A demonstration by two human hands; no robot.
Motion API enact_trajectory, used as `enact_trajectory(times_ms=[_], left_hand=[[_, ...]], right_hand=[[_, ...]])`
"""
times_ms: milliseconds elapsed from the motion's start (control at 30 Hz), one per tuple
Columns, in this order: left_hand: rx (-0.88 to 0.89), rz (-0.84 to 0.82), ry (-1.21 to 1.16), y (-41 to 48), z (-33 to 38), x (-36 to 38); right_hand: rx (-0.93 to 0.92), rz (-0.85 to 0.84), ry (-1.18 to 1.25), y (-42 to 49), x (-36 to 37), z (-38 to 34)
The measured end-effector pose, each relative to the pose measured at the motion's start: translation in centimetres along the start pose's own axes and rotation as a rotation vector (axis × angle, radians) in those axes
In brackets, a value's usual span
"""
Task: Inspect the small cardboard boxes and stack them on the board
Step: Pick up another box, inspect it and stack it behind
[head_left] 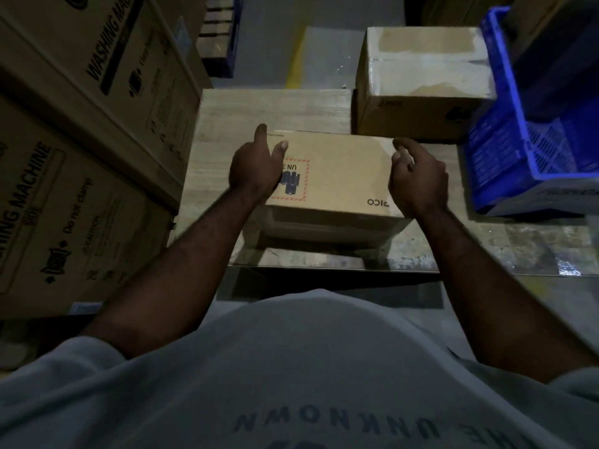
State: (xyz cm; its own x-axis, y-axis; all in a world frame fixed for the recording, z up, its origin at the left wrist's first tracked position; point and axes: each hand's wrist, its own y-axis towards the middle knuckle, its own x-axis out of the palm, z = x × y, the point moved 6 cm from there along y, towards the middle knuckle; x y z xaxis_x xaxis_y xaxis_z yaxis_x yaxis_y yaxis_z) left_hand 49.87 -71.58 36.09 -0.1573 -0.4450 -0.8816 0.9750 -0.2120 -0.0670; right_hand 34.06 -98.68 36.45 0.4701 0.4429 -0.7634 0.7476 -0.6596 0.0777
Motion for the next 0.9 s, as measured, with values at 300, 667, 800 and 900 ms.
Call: enact_trajectory(times_ms=[300,667,800,900], left_hand=[[0.307,-0.152,0.323,-6.2,2.8,2.6],[0.462,-0.180,0.471,-7.7,2.2,3.9],[0.463,-0.191,0.470,-7.7,2.3,3.7],[0.458,-0.193,0.474,-7.7,2.4,3.7]], right_hand=[[-0.314,-0.247,-0.313,-5.7,1.7,-2.8],[-0.388,-0.240,-0.573,-7.8,3.4,-2.7],[-0.386,-0.237,-0.570,-7.7,3.4,-2.9],[-0.387,-0.231,-0.567,-7.8,3.3,-3.0]])
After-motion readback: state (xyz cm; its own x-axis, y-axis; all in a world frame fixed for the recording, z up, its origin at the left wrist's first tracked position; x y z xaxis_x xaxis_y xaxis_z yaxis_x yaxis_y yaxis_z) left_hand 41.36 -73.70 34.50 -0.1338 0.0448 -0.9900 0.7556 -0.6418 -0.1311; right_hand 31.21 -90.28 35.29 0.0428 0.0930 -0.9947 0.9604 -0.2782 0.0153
